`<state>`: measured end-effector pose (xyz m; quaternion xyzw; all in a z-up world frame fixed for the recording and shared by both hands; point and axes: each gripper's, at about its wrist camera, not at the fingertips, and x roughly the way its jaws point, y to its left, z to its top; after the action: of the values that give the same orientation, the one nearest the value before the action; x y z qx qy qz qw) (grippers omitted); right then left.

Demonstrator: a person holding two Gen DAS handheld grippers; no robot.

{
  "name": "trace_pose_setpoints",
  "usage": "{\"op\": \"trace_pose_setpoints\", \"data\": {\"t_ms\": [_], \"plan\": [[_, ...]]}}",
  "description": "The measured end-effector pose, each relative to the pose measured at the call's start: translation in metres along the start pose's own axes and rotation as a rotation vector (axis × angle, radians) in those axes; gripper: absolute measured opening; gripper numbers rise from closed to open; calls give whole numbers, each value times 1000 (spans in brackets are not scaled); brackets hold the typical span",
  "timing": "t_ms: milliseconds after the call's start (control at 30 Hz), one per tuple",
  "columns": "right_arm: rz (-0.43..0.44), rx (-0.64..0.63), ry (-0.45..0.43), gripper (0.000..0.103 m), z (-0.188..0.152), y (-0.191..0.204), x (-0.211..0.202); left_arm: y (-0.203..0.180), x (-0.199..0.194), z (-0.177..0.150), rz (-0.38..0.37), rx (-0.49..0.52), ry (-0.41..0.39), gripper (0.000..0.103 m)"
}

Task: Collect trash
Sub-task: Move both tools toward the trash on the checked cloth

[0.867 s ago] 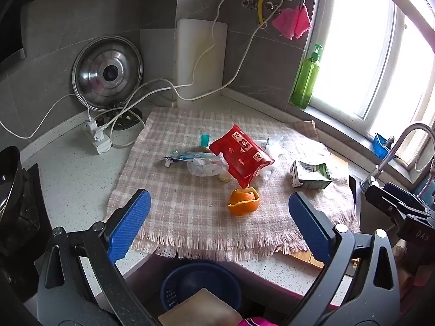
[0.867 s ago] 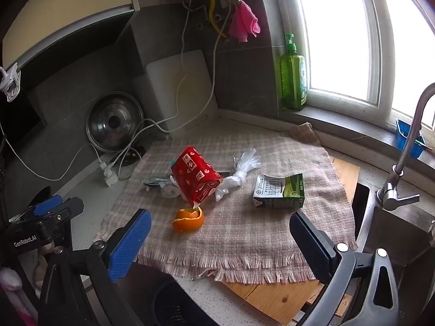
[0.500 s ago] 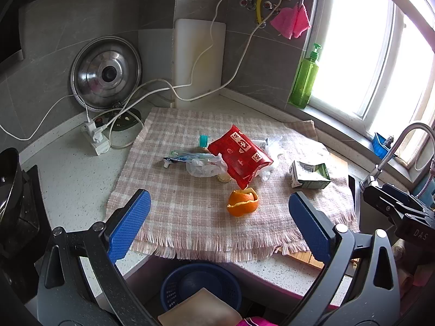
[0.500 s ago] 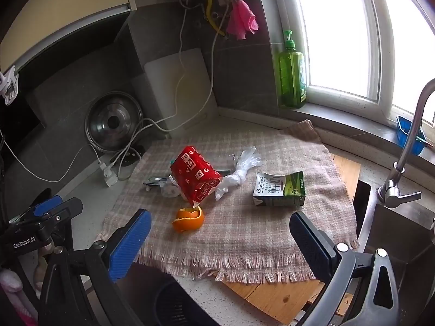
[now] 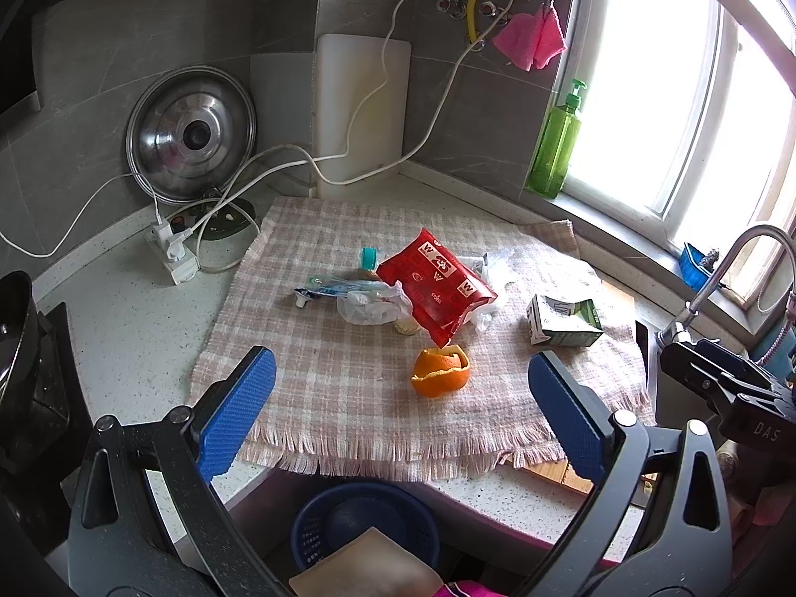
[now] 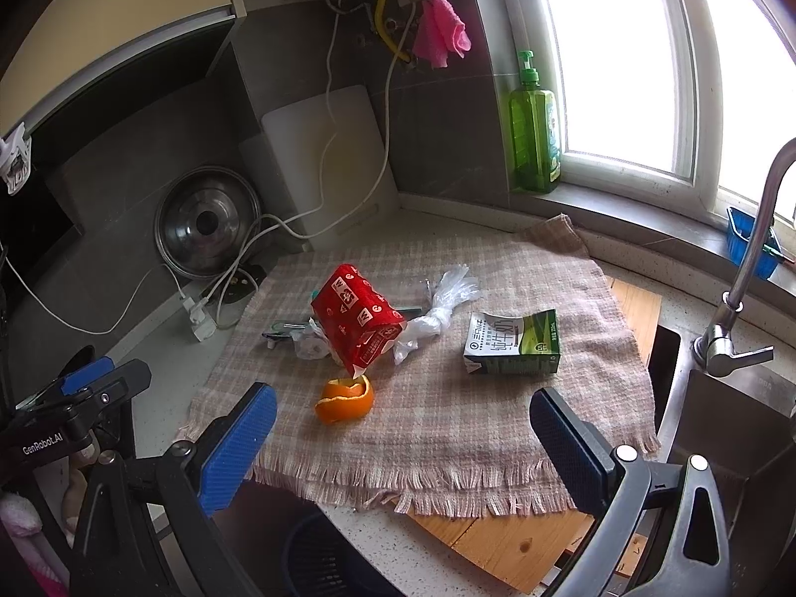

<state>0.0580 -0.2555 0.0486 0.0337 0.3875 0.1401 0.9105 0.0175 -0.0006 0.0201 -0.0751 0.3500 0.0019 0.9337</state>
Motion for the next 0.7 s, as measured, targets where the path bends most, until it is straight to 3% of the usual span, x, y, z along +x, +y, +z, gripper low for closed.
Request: {"op": "trace_pose_setpoints", "data": {"t_ms": [700], "plan": [[-10,-9,22,103,-7,-1,3,-6,0,-2,6,1,6,103]]}}
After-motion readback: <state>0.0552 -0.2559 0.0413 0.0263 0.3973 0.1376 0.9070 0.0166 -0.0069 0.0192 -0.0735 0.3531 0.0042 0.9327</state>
